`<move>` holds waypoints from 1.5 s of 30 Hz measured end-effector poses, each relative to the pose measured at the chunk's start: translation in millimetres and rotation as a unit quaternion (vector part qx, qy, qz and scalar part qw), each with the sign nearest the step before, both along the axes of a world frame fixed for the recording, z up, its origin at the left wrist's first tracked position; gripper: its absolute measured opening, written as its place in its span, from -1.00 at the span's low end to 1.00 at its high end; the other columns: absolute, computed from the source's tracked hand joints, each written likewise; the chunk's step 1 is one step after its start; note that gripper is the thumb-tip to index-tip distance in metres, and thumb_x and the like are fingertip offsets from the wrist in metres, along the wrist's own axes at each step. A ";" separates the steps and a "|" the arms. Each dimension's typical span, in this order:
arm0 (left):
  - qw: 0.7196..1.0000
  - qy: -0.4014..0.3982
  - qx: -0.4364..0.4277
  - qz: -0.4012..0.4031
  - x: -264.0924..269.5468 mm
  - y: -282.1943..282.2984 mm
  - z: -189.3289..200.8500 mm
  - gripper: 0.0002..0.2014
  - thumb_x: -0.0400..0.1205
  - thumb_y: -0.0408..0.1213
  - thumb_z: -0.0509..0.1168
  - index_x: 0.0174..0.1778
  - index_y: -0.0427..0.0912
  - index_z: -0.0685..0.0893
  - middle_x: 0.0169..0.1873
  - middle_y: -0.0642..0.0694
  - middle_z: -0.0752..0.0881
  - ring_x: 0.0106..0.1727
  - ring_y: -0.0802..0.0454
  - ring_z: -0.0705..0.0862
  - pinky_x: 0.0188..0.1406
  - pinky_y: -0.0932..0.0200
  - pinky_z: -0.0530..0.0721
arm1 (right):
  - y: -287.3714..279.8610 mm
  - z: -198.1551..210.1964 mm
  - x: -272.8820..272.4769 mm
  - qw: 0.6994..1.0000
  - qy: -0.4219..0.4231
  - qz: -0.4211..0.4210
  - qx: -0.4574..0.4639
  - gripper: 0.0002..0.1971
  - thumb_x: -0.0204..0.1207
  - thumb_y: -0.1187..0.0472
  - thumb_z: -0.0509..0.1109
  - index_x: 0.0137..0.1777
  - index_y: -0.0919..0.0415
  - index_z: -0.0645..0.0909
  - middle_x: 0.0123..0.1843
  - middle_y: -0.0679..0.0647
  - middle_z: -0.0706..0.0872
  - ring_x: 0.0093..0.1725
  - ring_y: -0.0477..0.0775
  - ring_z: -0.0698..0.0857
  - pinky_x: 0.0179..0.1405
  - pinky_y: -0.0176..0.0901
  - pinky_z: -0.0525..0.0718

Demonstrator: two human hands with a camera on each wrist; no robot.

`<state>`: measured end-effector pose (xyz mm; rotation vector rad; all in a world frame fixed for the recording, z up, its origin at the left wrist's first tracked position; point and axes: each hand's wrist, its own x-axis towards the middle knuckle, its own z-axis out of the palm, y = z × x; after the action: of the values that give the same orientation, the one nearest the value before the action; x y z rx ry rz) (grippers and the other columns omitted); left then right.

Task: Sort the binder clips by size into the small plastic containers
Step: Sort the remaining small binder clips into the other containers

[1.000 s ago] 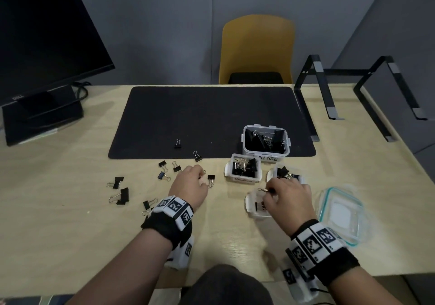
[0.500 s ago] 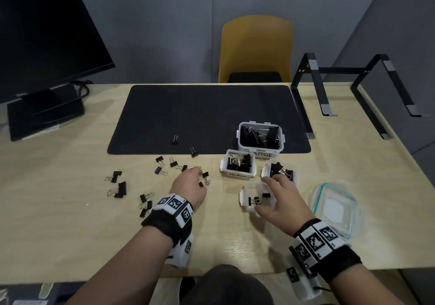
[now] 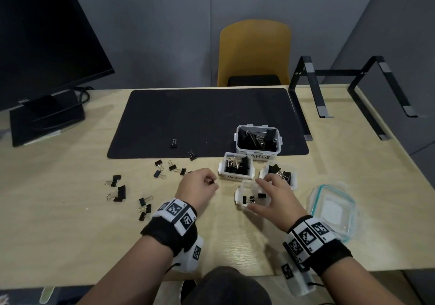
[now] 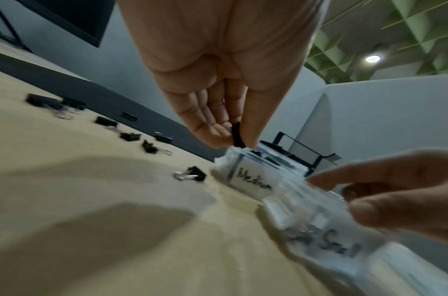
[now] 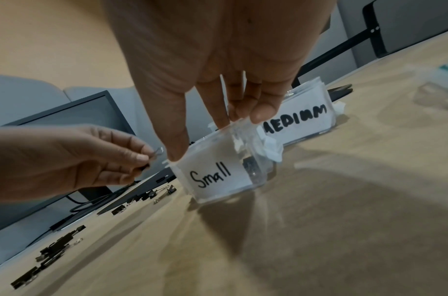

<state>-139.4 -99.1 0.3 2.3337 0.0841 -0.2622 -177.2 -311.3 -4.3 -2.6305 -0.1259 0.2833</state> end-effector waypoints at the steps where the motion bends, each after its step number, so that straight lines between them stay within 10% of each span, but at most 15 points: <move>1: 1.000 -0.002 -0.021 -0.012 -2.7 -7.3 3.7 -0.93 0.53 -0.26 0.44 -0.11 -0.04 0.72 -0.31 0.16 0.65 -0.22 0.19 0.65 -0.21 0.41 0.55 | -0.2 -1.0 -0.4 1.000 -0.002 -0.001 0.002 -0.26 0.39 -0.15 0.46 0.53 0.09 0.36 0.38 0.00 0.39 0.40 -0.01 0.35 0.46 -0.22 0.30; 10: 0.989 0.020 -0.126 -0.074 -15.2 -55.3 6.0 -0.78 0.43 -0.21 0.52 -0.04 0.00 0.70 -0.21 0.11 0.67 -0.21 0.19 0.64 -0.04 0.20 0.73 | -0.9 -5.4 0.3 1.000 -0.013 -0.005 0.022 -0.26 0.35 -0.09 0.52 0.50 0.16 0.42 0.34 0.09 0.43 0.38 0.06 0.39 0.42 -0.21 0.32; 14: 0.996 -0.050 -0.037 -0.062 -10.1 -40.0 0.9 -0.84 0.59 -0.17 0.36 0.08 -0.01 0.67 -0.10 0.16 0.58 -0.04 0.19 0.59 -0.03 0.41 0.53 | -2.8 -6.4 1.0 1.000 -0.001 -0.006 0.025 -0.24 0.37 -0.12 0.50 0.53 0.13 0.37 0.39 0.05 0.39 0.42 0.01 0.35 0.47 -0.23 0.28; 21: 0.991 0.021 0.131 -0.026 -1.7 -7.8 -32.4 -0.58 0.59 -0.23 0.29 0.39 -0.12 0.48 0.37 -0.10 0.46 0.40 -0.07 0.42 0.43 0.07 0.43 | -4.0 -4.3 1.4 0.999 0.013 -0.013 0.048 -0.24 0.37 -0.09 0.50 0.54 0.10 0.34 0.39 -0.01 0.38 0.40 -0.04 0.35 0.46 -0.27 0.29; 28: 0.986 0.019 0.162 -0.046 0.0 -9.4 -31.0 -0.76 0.68 -0.23 0.22 0.24 -0.19 0.54 0.17 -0.13 0.57 0.12 -0.06 0.58 0.08 0.14 0.53 | -12.6 -0.4 0.6 0.993 0.026 -0.014 0.113 -0.28 0.35 0.10 0.56 0.51 0.07 0.39 0.34 -0.10 0.38 0.29 -0.16 0.39 0.41 -0.32 0.34; 45: 0.981 -0.049 0.050 -0.178 -16.3 -72.0 7.2 -0.79 0.64 -0.17 0.29 0.18 0.00 0.53 0.02 0.08 0.53 0.15 0.08 0.50 0.14 0.19 0.49 | -16.6 -5.2 2.0 0.992 0.007 -0.001 0.129 -0.31 0.31 0.14 0.55 0.48 0.11 0.44 0.37 -0.02 0.41 0.33 -0.07 0.44 0.42 -0.14 0.46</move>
<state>-155.7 -171.1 7.6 2.4474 -0.3814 -0.3255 -175.2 -327.9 -9.5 -2.3709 -0.1456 0.2661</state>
